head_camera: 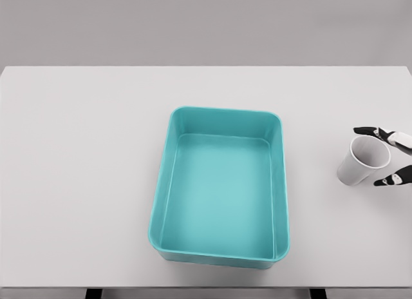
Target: Put the paper cup into the basket with your right arm
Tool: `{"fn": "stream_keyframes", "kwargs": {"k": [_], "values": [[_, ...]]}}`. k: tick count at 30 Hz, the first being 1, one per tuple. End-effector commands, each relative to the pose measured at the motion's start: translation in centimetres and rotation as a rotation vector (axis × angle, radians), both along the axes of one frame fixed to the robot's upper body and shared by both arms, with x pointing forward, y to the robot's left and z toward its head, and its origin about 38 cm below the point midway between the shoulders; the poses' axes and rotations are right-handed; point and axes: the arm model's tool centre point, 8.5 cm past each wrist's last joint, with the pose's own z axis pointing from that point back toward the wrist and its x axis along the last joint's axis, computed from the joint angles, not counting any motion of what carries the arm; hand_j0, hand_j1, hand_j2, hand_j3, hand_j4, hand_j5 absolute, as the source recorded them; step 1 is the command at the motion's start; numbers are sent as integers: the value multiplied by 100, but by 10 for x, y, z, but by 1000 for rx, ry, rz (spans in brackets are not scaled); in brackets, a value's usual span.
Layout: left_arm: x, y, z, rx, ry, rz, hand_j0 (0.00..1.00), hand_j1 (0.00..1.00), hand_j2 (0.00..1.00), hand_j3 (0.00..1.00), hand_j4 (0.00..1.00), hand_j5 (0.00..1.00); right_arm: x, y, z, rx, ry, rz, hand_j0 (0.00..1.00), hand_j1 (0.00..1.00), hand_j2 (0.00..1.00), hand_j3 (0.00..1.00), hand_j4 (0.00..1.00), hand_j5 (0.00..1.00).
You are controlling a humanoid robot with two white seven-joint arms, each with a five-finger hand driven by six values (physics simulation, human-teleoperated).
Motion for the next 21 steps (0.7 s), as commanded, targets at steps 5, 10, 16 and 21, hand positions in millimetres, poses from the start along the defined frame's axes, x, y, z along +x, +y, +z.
{"fn": "stream_keyframes", "kwargs": {"k": [5, 10, 16, 21], "values": [[-1, 0, 0, 0, 1, 0, 100, 100, 100, 100, 100, 100, 1, 6, 3, 12, -9, 14, 100, 100, 100, 100, 100, 100], [0, 0, 0, 0, 0, 0, 100, 100, 100, 100, 100, 100, 1, 6, 4, 12, -10, 15, 100, 100, 100, 100, 100, 100], [0, 0, 0, 0, 0, 0, 100, 100, 100, 100, 100, 100, 1, 14, 4, 17, -11, 40, 100, 100, 100, 100, 100, 100], [0, 0, 0, 0, 0, 0, 100, 100, 100, 100, 100, 100, 1, 16, 5, 20, -13, 44, 100, 100, 100, 100, 100, 100]]}}
